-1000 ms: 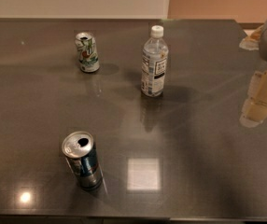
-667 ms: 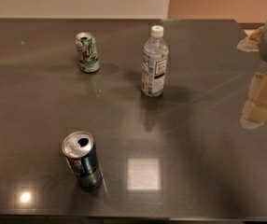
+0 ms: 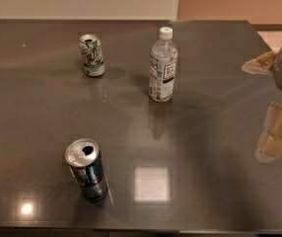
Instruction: Pick redbull can
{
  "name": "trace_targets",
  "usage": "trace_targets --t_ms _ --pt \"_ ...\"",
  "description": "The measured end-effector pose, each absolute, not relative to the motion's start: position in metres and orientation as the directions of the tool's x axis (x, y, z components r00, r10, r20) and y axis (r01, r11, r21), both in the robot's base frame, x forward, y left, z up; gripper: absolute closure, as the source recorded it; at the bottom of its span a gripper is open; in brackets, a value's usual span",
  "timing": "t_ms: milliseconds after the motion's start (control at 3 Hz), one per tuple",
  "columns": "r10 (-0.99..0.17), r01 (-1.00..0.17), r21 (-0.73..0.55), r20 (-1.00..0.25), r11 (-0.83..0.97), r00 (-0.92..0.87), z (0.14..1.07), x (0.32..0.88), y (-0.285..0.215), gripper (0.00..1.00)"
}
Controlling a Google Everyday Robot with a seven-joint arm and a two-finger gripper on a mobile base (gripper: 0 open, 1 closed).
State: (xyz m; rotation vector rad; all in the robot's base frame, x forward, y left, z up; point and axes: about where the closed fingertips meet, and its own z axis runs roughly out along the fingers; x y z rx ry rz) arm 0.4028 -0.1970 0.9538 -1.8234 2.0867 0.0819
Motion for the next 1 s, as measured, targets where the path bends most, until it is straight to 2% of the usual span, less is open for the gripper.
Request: trace_targets --t_ms 1000 --pt "-0.829 -0.989 -0.138 -0.559 0.056 0.031 0.893 0.389 -0.103 0.00"
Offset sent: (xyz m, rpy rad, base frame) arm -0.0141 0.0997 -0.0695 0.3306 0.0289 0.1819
